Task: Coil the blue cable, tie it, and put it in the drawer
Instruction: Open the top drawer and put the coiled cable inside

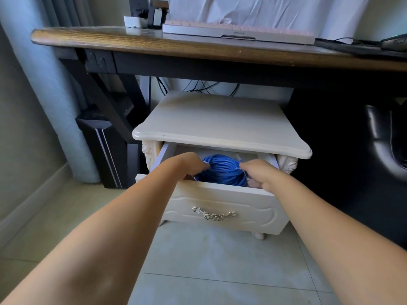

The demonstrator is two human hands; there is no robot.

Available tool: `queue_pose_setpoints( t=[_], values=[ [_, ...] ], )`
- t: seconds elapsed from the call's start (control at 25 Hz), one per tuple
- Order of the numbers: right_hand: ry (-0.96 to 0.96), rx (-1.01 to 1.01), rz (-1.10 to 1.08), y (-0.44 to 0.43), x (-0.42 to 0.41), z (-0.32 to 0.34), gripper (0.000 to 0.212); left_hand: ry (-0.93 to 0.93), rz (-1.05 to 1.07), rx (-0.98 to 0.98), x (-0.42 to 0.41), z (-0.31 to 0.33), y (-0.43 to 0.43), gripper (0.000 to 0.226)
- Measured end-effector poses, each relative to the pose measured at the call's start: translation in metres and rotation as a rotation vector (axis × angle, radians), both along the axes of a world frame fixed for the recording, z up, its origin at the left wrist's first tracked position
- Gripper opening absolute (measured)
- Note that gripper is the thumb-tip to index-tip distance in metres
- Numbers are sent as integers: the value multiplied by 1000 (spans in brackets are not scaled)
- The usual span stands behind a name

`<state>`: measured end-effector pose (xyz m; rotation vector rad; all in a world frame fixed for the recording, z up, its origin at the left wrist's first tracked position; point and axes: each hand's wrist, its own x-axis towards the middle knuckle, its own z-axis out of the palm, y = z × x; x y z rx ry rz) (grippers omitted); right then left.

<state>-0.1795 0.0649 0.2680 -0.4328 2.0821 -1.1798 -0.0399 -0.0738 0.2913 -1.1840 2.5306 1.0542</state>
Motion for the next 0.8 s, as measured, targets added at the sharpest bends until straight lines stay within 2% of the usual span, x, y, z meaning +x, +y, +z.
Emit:
queue_pose_setpoints(
  t=[0.08,0.16,0.24,0.28,0.32,0.44,0.6,0.76,0.8],
  values=[
    [245,45,135,6,8,9,30,74,-84,-11,8,9,1,51],
    [671,-1,150,20,30,18,29,196,-250,-265,25,17,15,44],
    [1135,-220,52,39,62,19,20,470,-262,-578,56,15,38,28],
    [1315,-264,20,49,77,15,28,545,-250,-691,71,10,50,36],
    [1418,-273,31,57,89,6,35,541,-271,-742,83,1,59,42],
    [1460,-183,122,64,99,-27,33,395,-315,-686,96,-45,65,38],
    [1435,-98,84,51,88,-40,24,469,-245,-728,80,-70,51,38],
    [1390,60,150,36,78,-49,31,397,-278,-745,60,-74,39,37],
    [1371,129,168,32,75,-50,33,379,-288,-736,56,-75,36,42]
  ],
)
